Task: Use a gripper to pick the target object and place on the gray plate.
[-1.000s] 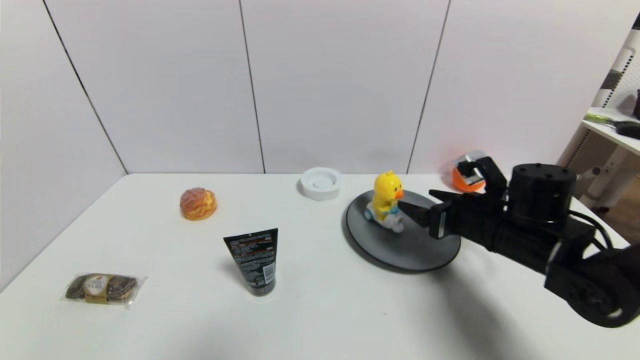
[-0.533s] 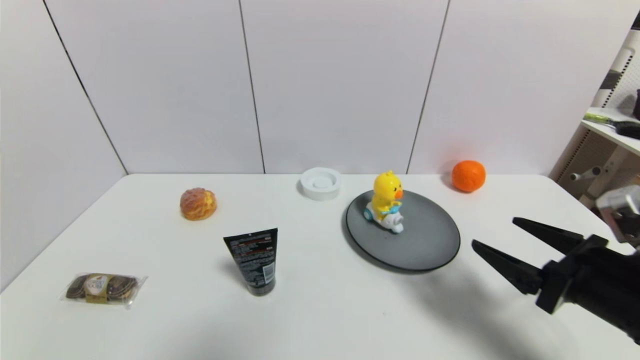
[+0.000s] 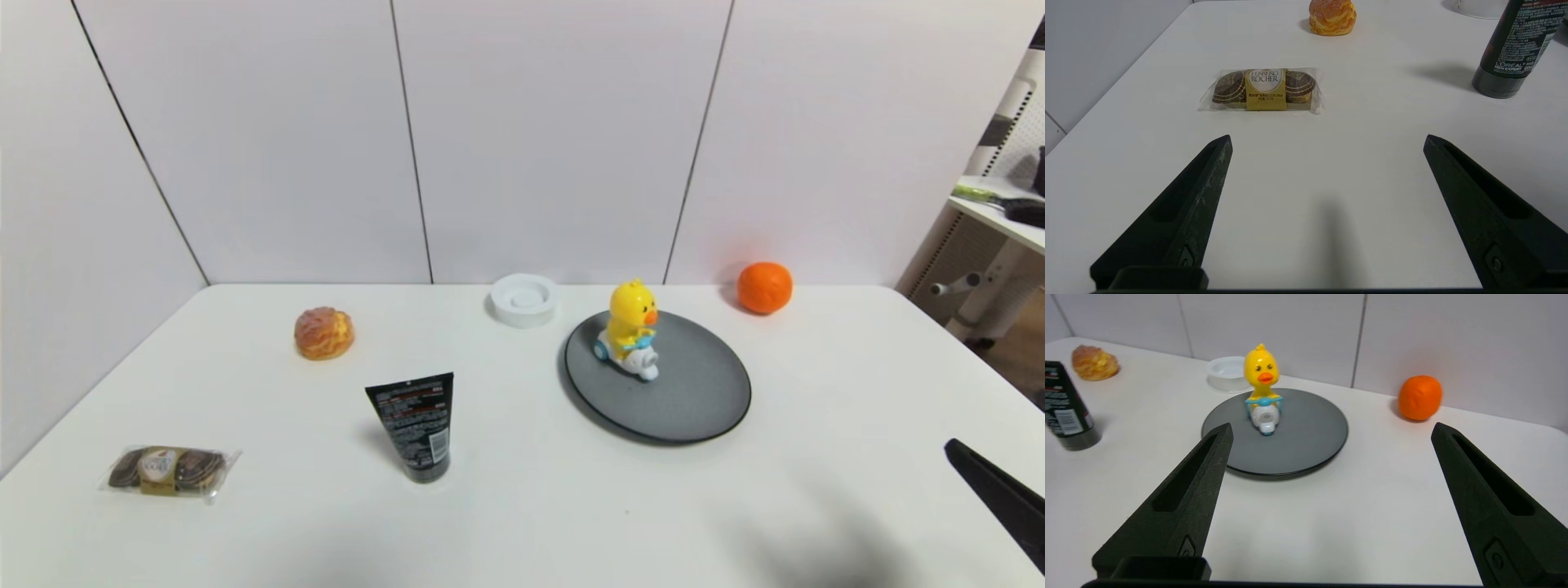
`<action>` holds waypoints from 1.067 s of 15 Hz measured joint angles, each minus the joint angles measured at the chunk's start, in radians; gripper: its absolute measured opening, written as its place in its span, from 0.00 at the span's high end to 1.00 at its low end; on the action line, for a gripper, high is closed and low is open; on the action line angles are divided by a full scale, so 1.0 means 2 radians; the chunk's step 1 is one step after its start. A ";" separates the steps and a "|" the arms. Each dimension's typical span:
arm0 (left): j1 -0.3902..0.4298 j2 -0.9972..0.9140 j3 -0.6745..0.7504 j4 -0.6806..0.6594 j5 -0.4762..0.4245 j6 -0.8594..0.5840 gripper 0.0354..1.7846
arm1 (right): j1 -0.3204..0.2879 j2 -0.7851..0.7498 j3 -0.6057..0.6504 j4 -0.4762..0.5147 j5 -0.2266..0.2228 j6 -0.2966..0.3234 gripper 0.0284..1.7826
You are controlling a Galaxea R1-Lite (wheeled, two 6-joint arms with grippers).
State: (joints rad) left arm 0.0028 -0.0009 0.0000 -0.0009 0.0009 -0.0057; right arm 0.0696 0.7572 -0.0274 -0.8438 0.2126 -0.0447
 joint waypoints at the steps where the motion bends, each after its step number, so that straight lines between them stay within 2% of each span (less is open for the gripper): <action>1: 0.000 0.000 0.000 0.000 0.000 0.000 0.06 | -0.011 -0.025 0.000 0.014 -0.001 0.000 0.06; 4: 0.000 0.000 0.000 0.000 0.000 0.000 0.06 | -0.036 -0.099 -0.001 0.077 -0.002 0.001 0.05; 6: 0.000 0.000 0.000 0.000 0.000 0.000 0.06 | -0.046 -0.146 -0.001 0.131 -0.011 0.002 0.05; 9: 0.000 0.000 0.000 0.000 0.000 0.000 0.06 | -0.049 -0.208 0.003 0.218 -0.060 -0.001 0.05; 11: 0.000 0.000 0.000 0.000 0.000 0.000 0.06 | -0.047 -0.242 0.009 0.256 -0.089 -0.003 0.05; 16: 0.000 0.000 0.000 0.000 0.000 0.000 0.06 | -0.041 -0.317 0.013 0.336 -0.097 -0.003 0.05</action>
State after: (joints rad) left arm 0.0028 -0.0009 0.0000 -0.0004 0.0017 -0.0057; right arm -0.0115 0.1230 -0.0013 -0.1717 0.0191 -0.0513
